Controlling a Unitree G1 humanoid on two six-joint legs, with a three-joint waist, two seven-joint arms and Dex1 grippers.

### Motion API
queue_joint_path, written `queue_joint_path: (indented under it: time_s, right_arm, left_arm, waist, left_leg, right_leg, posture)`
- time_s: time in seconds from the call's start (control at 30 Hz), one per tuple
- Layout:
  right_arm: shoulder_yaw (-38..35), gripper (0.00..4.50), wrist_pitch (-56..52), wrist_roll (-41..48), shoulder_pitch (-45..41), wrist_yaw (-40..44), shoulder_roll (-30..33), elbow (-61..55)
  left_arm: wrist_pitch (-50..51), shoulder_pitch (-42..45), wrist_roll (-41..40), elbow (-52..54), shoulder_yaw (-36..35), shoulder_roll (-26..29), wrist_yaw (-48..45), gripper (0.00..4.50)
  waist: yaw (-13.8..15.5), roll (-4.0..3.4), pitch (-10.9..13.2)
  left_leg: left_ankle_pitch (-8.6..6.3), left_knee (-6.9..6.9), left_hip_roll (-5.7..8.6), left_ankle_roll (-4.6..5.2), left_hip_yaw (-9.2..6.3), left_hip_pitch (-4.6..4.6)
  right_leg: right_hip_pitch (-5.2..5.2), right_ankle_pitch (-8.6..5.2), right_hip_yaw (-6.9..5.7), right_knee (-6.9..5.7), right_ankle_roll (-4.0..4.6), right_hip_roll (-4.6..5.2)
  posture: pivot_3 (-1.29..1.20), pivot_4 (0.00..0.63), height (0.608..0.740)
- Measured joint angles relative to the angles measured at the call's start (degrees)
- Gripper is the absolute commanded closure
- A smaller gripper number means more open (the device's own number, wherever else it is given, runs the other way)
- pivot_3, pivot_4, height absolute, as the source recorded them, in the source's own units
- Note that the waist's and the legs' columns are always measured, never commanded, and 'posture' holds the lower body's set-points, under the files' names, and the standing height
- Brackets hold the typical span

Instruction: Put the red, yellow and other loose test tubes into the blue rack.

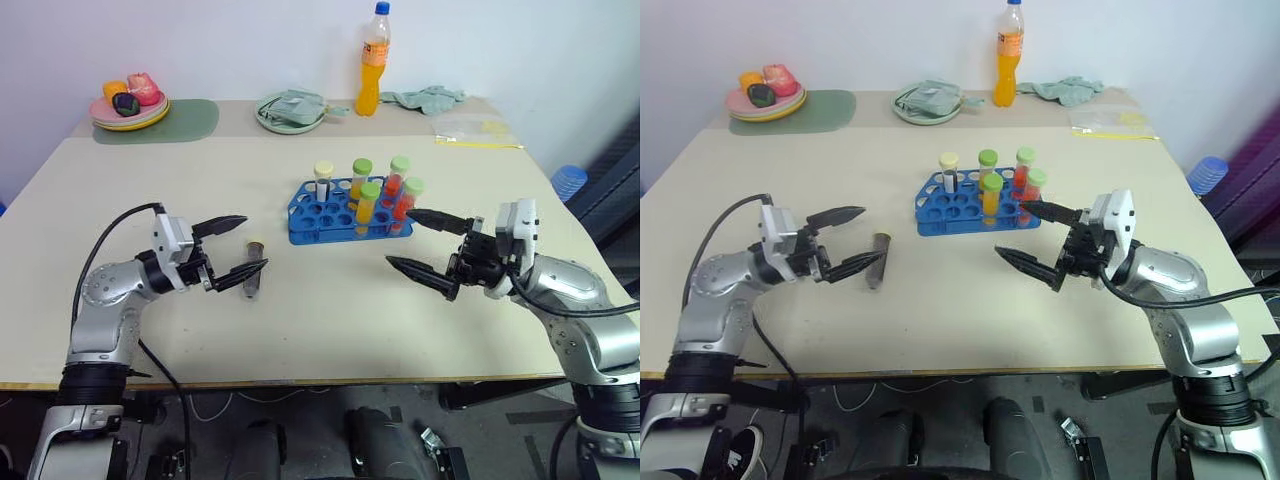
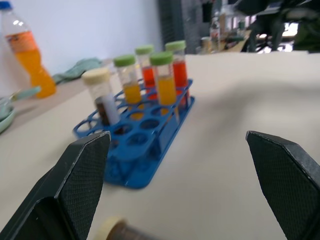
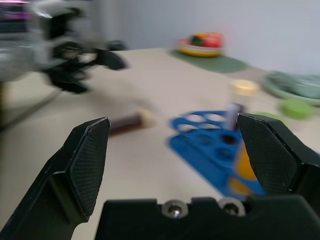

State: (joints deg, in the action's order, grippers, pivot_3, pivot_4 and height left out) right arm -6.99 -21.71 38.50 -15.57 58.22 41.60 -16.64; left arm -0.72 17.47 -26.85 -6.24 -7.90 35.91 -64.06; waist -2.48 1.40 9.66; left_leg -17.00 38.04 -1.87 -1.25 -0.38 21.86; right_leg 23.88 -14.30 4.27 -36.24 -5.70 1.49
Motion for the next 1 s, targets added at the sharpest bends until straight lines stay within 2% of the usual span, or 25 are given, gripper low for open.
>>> queue_joint_path:
  time_s: [0.1, 0.23, 0.4, 0.53, 0.63, 0.73, 0.83, 1.0]
  right_arm:
    - [-0.53, 0.02, -1.3, 1.84, -3.4, 2.92, 0.99, 0.62]
    - [1.74, 0.02, 0.9, -0.37, -5.94, 2.0, -4.2, 3.93]
    - [4.73, 0.02, 1.67, -2.29, -6.23, 0.14, -9.04, 4.37]
    - [4.7, 0.02, 3.37, -3.55, -6.73, -0.62, -10.17, 4.74]
    - [5.6, 0.02, 3.78, -4.08, -6.76, -1.66, -12.62, 4.7]
    - [6.64, 0.02, 4.85, -5.15, -6.71, -2.19, -14.33, 5.0]
    - [6.75, 0.02, 5.94, -6.32, -6.74, -2.65, -15.39, 5.9]
    - [7.99, 0.02, 6.57, -7.22, -7.64, -3.29, -17.03, 6.53]
  left_arm:
    - [8.8, -1.49, -0.07, 5.76, -0.51, 5.42, 2.72, 0.0]
    - [22.97, -1.71, 2.46, 13.3, 0.52, 11.57, 8.93, 0.0]
    - [48.5, 7.53, 0.84, 17.87, 1.7, 11.43, 20.35, 0.0]
    - [73.86, 19.62, -2.65, 17.89, 0.18, 6.91, 29.44, 0.0]
    - [87.86, 27.04, -5.25, 14.44, 0.38, 5.67, 32.12, 0.0]
    - [92.74, 31.9, -11.78, 8.14, 5.9, 10.2, 32.85, 0.0]
    - [92.76, 36.9, -18.22, 0.23, 11.75, 13.81, 34.11, 0.0]
    - [92.75, 48.52, -23.37, -13.45, 24.92, 15.27, 34.52, 0.0]
  waist:
    - [0.04, 0.01, 0.02]
    - [0.07, 0.0, 0.04]
    - [0.62, 0.02, 0.11]
    - [0.62, 0.08, 0.14]
    - [0.08, 0.08, 0.14]
    - [-0.54, 0.03, 0.17]
    - [-0.22, 0.04, 0.18]
    - [0.33, 0.05, 0.21]
  left_leg:
    - [0.0, 0.0, -0.01, 0.0, -0.01, -0.1]
    - [-0.02, -0.08, 0.01, 0.02, -0.02, -0.38]
    - [-0.02, -0.03, 0.06, 0.02, -0.04, -0.34]
    - [-0.02, -0.03, 0.08, 0.02, -0.13, -0.35]
    - [-0.02, -0.06, 0.08, 0.02, -0.17, -0.38]
    - [-0.02, -0.11, 0.05, 0.01, -0.17, -0.44]
    - [-0.01, -0.11, 0.06, 0.0, -0.18, -0.42]
    - [-0.01, -0.08, 0.16, -0.01, -0.16, -0.37]
  right_leg:
    - [-0.12, -0.01, -0.01, 0.05, 0.0, 0.02]
    - [-0.41, -0.11, -0.02, 0.11, 0.06, 0.02]
    - [-0.43, -0.05, -0.03, 0.11, -0.08, 0.07]
    - [-0.44, -0.06, -0.08, 0.09, -0.12, 0.03]
    - [-0.43, -0.07, -0.09, 0.03, -0.12, -0.01]
    - [-0.35, -0.08, -0.06, -0.06, -0.1, -0.04]
    - [-0.36, -0.08, -0.07, -0.07, -0.09, -0.02]
    - [-0.41, -0.08, -0.09, 0.04, -0.1, 0.06]
  posture:
    - [0.0, 0.15, 0.74]
    - [0.0, 0.15, 0.74]
    - [0.0, 0.15, 0.74]
    - [0.0, 0.15, 0.74]
    - [0.0, 0.15, 0.74]
    - [0.0, 0.15, 0.74]
    - [0.0, 0.15, 0.74]
    - [0.0, 0.15, 0.74]
